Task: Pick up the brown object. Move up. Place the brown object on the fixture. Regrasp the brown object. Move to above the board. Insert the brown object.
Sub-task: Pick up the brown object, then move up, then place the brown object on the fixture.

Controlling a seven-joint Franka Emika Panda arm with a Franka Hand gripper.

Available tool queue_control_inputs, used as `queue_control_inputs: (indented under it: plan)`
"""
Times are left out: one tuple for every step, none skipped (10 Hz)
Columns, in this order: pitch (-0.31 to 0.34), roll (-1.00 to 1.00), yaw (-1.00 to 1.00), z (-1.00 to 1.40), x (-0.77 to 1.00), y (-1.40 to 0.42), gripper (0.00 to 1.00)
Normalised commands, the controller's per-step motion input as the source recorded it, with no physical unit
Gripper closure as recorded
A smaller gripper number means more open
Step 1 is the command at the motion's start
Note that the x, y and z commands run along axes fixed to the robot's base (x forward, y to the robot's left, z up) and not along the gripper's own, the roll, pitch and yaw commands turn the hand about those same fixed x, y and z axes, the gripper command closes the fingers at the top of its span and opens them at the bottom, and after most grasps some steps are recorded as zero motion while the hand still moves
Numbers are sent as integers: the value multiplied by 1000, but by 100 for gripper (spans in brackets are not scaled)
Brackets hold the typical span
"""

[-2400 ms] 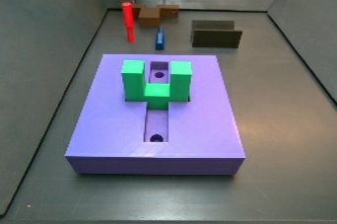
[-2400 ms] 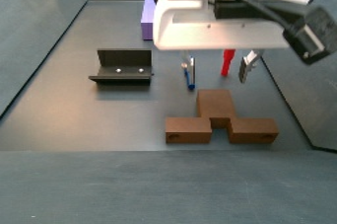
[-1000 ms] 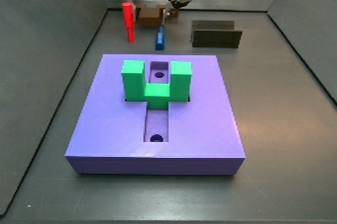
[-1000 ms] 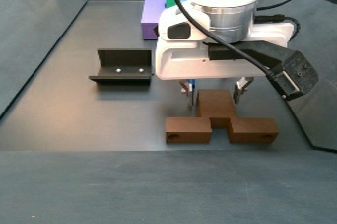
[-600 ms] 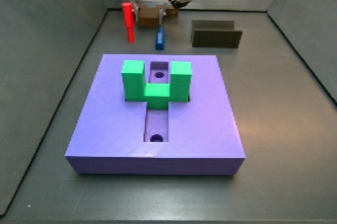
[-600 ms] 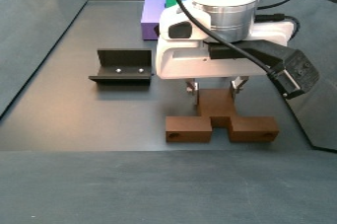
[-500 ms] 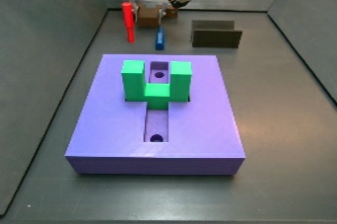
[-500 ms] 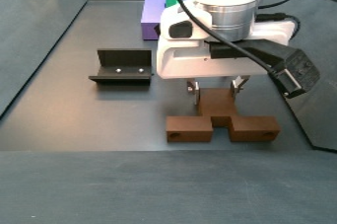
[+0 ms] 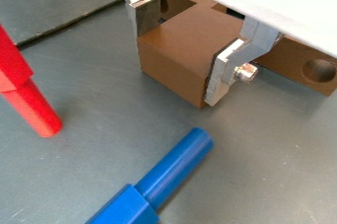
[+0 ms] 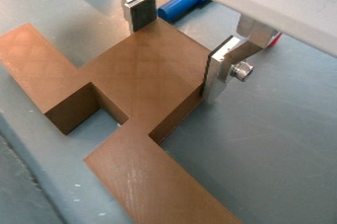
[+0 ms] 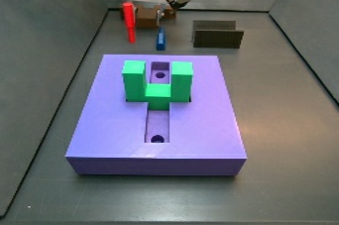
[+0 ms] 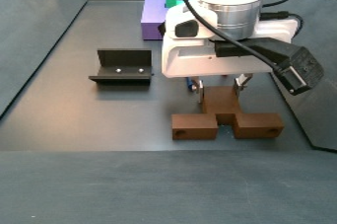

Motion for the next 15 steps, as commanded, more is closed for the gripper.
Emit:
queue_control_inputs:
  plan:
    - [0,0,0,0,0,0,100]
    - [0,0,0,0,0,0,100]
    - [0,0,0,0,0,0,100]
    - [0,0,0,0,0,0,100]
    - [0,0,0,0,0,0,100]
    - [0,0,0,0,0,0,100]
    - [0,0,0,0,0,0,100]
    - [0,0,0,833,0,0,100]
    - [24,17,-34,798,-41,77,100]
    - [49,51,-42,592,-65,70,100]
    - [41,100,-27,299,-27,21,100]
    - [0,-6,0,0,0,0,100]
    - [0,-754,-151,71,469,220,100]
    - [-154,-1000,-251,231,697,40,100]
    - [-160,-1000,-243,257,700,49,100]
